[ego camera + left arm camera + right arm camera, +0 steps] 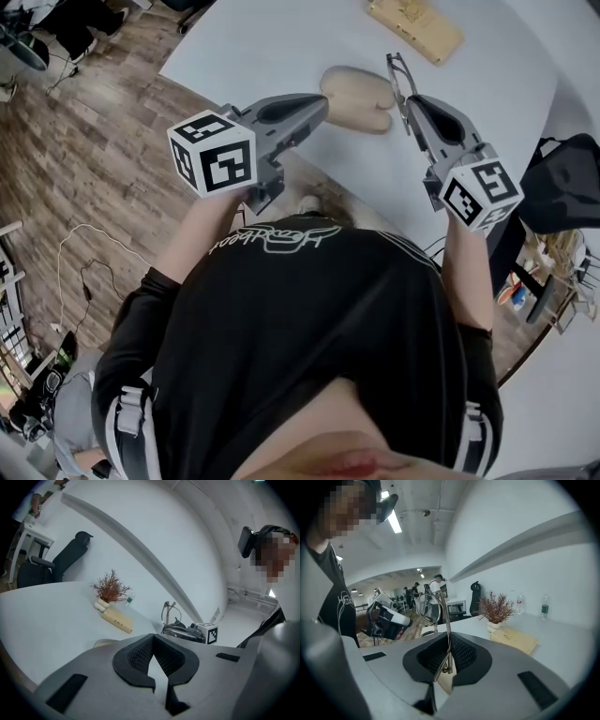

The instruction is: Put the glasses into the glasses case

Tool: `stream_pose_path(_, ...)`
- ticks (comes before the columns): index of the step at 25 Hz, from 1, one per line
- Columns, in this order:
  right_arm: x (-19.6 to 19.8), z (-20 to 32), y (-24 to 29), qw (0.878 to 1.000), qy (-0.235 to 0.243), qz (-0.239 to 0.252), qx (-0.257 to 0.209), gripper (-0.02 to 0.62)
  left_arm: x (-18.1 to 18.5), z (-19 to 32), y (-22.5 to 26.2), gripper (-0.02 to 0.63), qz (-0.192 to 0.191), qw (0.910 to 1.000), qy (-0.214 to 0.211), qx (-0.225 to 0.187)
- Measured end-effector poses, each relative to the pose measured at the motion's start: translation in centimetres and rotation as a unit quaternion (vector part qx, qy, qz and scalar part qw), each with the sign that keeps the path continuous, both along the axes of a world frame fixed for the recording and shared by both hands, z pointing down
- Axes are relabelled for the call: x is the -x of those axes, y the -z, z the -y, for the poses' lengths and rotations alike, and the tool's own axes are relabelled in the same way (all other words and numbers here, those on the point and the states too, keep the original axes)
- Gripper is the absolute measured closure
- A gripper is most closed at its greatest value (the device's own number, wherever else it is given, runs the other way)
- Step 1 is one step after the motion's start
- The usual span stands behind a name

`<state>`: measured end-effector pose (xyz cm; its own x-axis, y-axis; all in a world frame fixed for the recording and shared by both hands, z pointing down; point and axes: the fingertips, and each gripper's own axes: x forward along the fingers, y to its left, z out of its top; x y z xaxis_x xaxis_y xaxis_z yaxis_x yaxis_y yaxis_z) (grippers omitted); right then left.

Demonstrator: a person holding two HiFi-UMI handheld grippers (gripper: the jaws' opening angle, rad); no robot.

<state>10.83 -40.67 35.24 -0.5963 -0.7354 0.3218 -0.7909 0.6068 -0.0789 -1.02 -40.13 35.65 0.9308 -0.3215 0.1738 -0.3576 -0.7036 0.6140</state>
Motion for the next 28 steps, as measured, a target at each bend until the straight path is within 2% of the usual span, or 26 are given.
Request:
stream_pose_path(11, 0.6, 3.2, -5.9, 0.989, 0.008, -0.147, -0.008, 0.572, 1.5, 0.8, -2.3, 0.6, 0.008, 0.9995, 0.024, 0.02)
stream_pose_path(15, 1.3, 3.4, -8.7, 0.977, 0.033, -0.208, -0.009, 0.572, 1.8, 0.7, -3.0, 0.6, 0.011, 0.9992, 0.029, 0.025)
stream_pose_path(20, 2.1, 3.0, -11.2, 0.969, 0.061, -0.24, 0.004, 0.572, 2.2, 0.4, -3.1, 0.6, 0.01, 0.9991, 0.032, 0.024)
stream_pose_path(25, 2.2, 3.0, -14.3, 0.948, 0.098, -0.303, 0.011, 0.572, 2.1, 0.7, -4.2, 0.6, 0.022, 0.9988, 0.03, 0.033)
stream_pose_path(28, 2.4, 3.0, -15.6, 0.939, 0.116, -0.324, 0.02, 0.572, 2.4, 1.0, -4.6, 0.6, 0.028, 0.9985, 0.032, 0.035)
